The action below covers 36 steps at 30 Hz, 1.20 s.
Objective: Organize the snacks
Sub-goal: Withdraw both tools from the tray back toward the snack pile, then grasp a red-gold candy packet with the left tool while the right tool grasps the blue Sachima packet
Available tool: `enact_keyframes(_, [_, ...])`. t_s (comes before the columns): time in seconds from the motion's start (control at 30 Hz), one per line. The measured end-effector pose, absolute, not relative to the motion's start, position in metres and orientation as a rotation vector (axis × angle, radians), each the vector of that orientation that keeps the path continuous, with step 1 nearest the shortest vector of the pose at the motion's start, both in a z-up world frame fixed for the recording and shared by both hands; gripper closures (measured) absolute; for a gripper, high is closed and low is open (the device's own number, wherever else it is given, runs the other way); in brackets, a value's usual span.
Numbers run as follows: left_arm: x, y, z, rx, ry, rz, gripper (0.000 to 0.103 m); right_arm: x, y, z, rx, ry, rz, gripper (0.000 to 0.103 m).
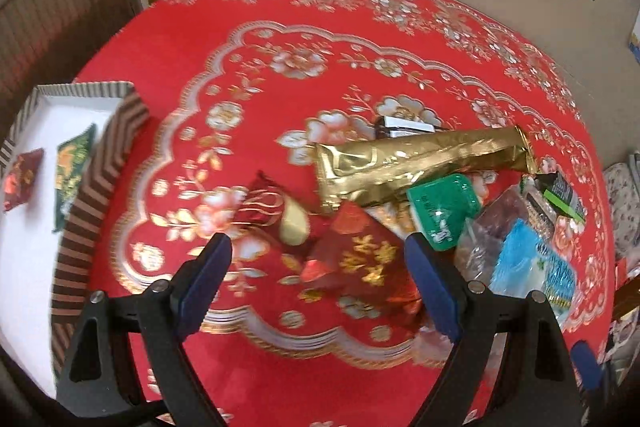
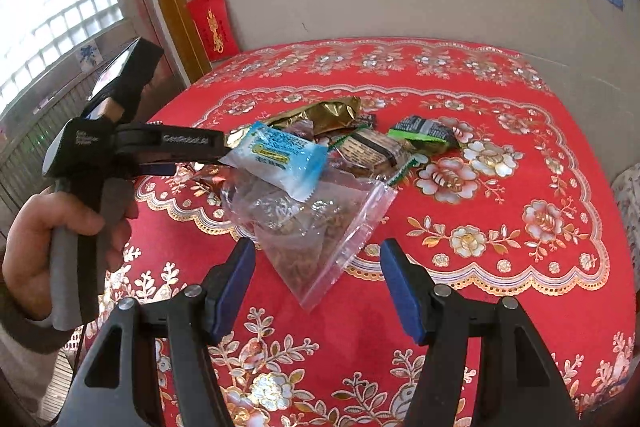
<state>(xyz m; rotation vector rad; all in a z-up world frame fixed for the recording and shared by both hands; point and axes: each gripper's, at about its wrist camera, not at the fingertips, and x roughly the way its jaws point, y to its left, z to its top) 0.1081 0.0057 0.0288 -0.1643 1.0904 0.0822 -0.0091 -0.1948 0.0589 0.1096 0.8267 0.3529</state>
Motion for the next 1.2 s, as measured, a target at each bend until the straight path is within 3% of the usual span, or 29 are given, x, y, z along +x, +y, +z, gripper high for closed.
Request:
enact_keyframes(0.53, [0.089, 0.016, 0.029, -0.008, 1.13, 0.02, 0.015, -0.007, -0.196, 0.066, 0.12, 0.807, 0.375, 0.038])
enact_keyframes(0.77, [0.075, 0.024, 0.044, -0.105, 1.093, -0.045, 0.015, -0.007, -0.185, 0.074, 0.109, 0.798, 0.4, 0.036])
enact_keyframes(1.2, [0.056, 0.001, 0.045, 0.23, 1.011, -0.384, 0.015, -0.011, -0.2, 0.064, 0.156, 0.824, 0.367, 0.035])
